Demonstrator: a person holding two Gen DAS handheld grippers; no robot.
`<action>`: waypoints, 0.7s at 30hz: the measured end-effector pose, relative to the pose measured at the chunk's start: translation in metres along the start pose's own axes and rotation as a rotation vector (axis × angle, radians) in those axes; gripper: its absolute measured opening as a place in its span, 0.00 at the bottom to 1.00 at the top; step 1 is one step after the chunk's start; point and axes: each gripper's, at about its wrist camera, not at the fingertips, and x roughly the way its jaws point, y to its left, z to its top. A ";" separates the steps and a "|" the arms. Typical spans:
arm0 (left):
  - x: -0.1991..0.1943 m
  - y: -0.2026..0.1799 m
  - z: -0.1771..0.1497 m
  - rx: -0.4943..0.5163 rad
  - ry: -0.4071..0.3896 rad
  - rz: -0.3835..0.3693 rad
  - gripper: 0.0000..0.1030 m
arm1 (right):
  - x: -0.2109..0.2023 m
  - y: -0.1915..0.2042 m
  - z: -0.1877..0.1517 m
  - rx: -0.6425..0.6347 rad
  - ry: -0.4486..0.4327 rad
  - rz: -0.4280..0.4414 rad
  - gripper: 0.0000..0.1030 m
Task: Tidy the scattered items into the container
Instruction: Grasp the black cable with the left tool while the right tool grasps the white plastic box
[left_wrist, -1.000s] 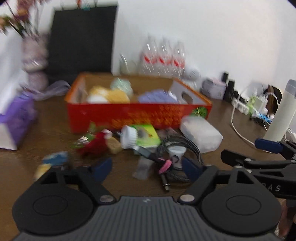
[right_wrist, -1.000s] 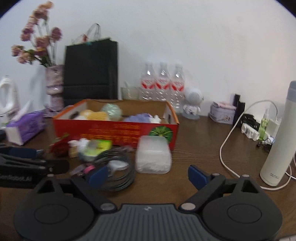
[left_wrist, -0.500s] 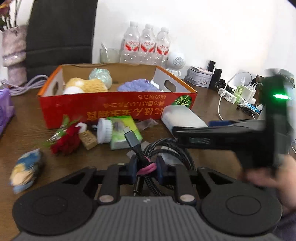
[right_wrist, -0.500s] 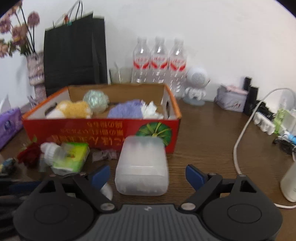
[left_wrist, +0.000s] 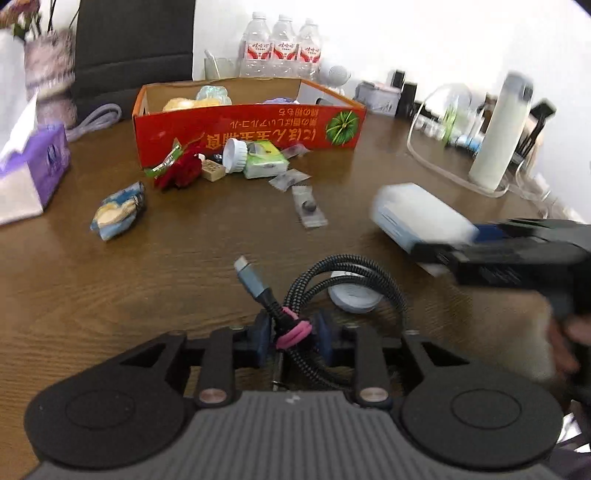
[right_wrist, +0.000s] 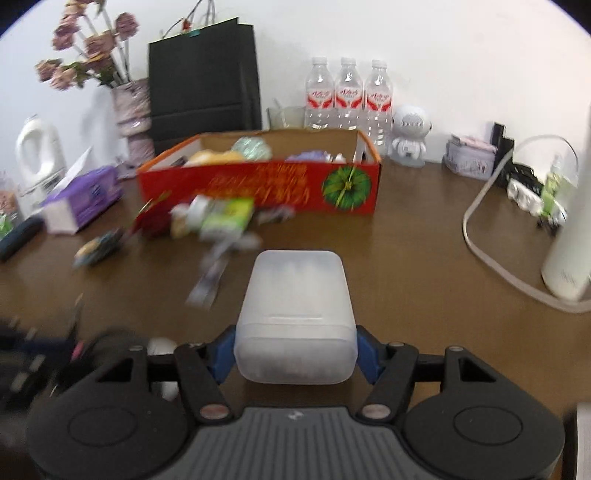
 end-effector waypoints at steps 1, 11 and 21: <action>0.002 -0.004 0.001 0.022 0.005 0.009 0.41 | -0.005 0.002 -0.007 -0.006 0.005 -0.002 0.63; -0.003 -0.019 -0.008 0.106 -0.099 0.084 0.20 | -0.021 0.016 -0.016 -0.090 -0.057 -0.030 0.64; -0.017 -0.025 -0.024 0.294 -0.225 0.115 0.19 | 0.005 0.028 -0.006 -0.197 -0.011 0.089 0.85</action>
